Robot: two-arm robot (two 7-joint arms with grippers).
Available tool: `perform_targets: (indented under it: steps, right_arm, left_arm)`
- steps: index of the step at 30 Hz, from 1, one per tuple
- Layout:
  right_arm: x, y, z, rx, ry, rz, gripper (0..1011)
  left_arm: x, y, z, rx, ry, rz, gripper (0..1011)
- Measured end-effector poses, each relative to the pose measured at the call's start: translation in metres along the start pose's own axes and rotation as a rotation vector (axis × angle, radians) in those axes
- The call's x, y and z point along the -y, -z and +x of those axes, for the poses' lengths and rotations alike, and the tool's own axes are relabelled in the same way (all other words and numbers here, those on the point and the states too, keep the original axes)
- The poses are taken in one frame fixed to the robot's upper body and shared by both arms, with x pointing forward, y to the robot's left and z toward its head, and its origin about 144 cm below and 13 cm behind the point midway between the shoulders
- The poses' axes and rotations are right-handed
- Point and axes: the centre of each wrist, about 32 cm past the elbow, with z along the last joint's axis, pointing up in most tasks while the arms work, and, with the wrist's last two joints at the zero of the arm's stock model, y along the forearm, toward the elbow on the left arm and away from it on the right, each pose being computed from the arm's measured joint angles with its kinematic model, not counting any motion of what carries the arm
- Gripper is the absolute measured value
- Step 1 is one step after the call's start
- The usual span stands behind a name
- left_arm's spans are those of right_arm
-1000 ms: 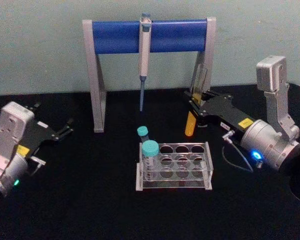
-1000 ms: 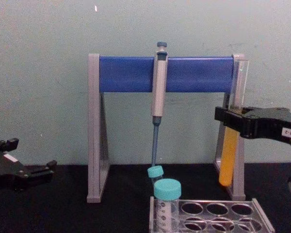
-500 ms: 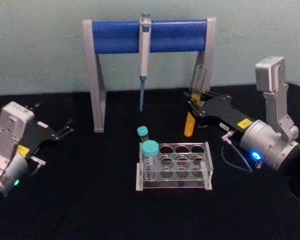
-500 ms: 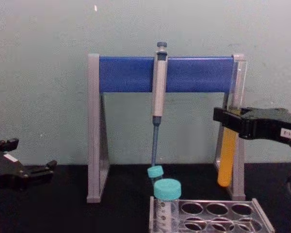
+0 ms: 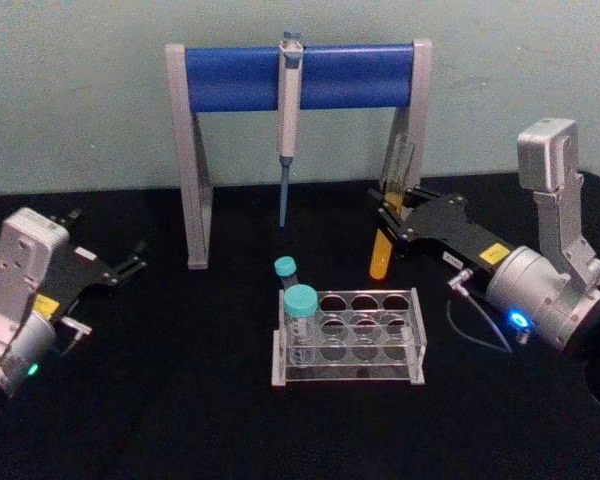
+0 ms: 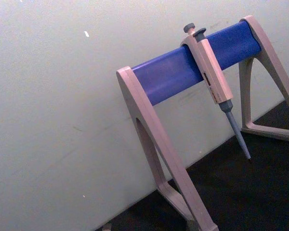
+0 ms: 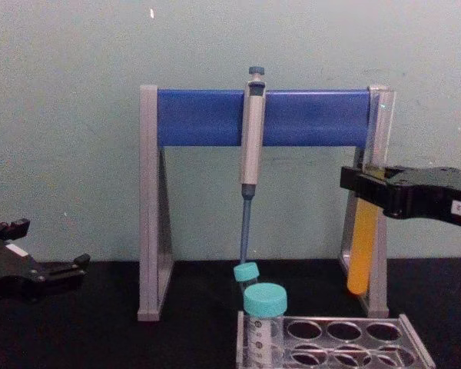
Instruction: Pick up the test tube from the test tube rack, shake it, then place it back into the test tube rack.
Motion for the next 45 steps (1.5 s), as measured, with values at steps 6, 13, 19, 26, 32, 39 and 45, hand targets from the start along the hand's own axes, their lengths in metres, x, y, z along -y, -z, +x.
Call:
perform_targets:
  steps: [6,13,19,26,32,39,45]
  right_arm:
    - [0.011,-0.001,-0.002,0.01,-0.012,-0.001,232]
    - [0.024,-0.001,-0.006,0.023,-0.024,-0.018,232]
    - [0.03,0.002,-0.01,0.034,-0.025,-0.038,232]
    - [0.032,0.005,-0.012,0.041,-0.016,-0.055,232]
    - [0.032,0.007,-0.012,0.045,-0.007,-0.061,232]
    - [0.03,0.009,-0.011,0.047,0.005,-0.062,232]
    - [0.029,0.01,-0.011,0.041,0.013,-0.064,232]
  left_arm:
    - [0.0,0.0,0.0,0.0,0.0,0.0,1001]
    - [0.0,0.0,0.0,0.0,0.0,0.0,1001]
    - [0.0,0.0,0.0,0.0,0.0,0.0,1001]
    - [0.0,0.0,0.0,0.0,0.0,0.0,1001]
    - [0.0,0.0,0.0,0.0,0.0,0.0,1002]
    - [0.0,0.0,0.0,0.0,0.0,0.0,1001]
    - [0.0,0.0,0.0,0.0,0.0,0.0,1001]
